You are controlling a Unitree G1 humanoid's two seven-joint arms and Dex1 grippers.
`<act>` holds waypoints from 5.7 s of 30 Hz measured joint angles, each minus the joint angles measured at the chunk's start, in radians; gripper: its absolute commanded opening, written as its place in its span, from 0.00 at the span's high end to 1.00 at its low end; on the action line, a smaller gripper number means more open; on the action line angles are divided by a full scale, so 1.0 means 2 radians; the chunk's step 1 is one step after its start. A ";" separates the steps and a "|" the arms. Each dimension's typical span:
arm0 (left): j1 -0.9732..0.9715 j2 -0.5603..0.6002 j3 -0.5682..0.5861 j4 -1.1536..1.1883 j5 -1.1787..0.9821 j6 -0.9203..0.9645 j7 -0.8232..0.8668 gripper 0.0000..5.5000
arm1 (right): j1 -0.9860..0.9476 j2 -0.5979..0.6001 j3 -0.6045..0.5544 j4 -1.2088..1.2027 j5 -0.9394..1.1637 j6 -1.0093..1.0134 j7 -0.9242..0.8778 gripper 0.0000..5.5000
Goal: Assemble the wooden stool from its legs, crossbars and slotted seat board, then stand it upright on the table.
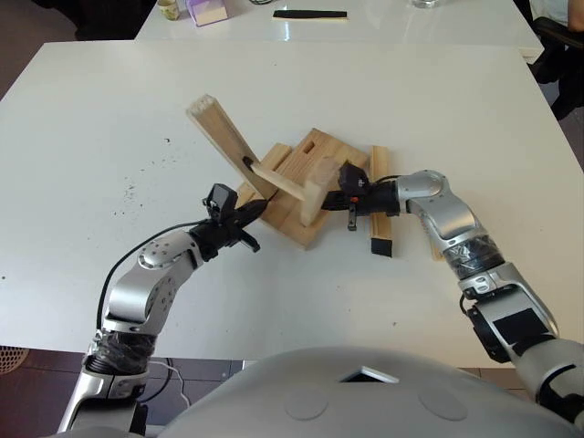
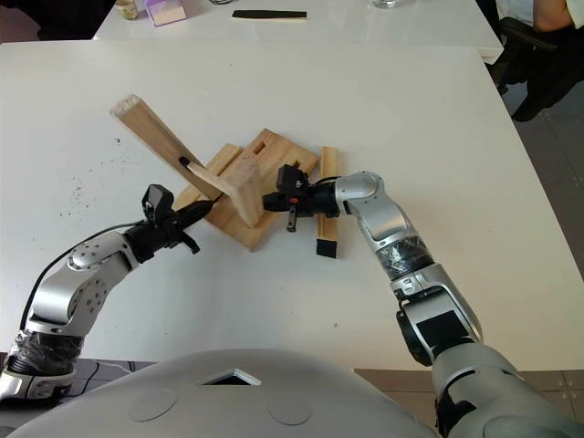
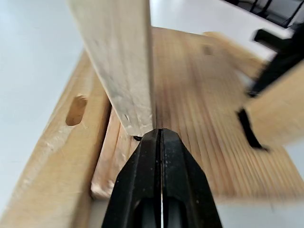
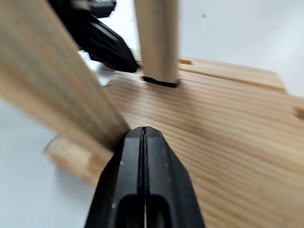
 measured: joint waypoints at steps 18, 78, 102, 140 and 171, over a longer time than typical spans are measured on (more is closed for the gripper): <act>-0.035 -0.011 0.074 0.032 0.011 -0.011 -0.032 1.00 | -0.073 -0.007 -0.070 0.023 -0.010 -0.003 -0.064 1.00; 0.123 0.052 0.103 -0.084 0.010 0.081 -0.100 1.00 | -0.074 -0.019 -0.031 0.173 -0.107 -0.084 -0.034 1.00; -0.108 -0.081 0.004 0.132 0.099 0.008 -0.034 1.00 | -0.014 -0.045 -0.033 0.041 -0.098 -0.018 0.008 1.00; 0.040 -0.205 0.221 -0.190 -0.029 0.079 0.211 1.00 | 0.397 0.001 -0.281 -0.442 -0.028 0.246 -0.345 0.61; 0.039 -0.207 0.205 -0.169 -0.034 0.056 0.224 1.00 | 0.508 0.021 -0.262 -0.425 -0.058 0.194 -0.422 0.73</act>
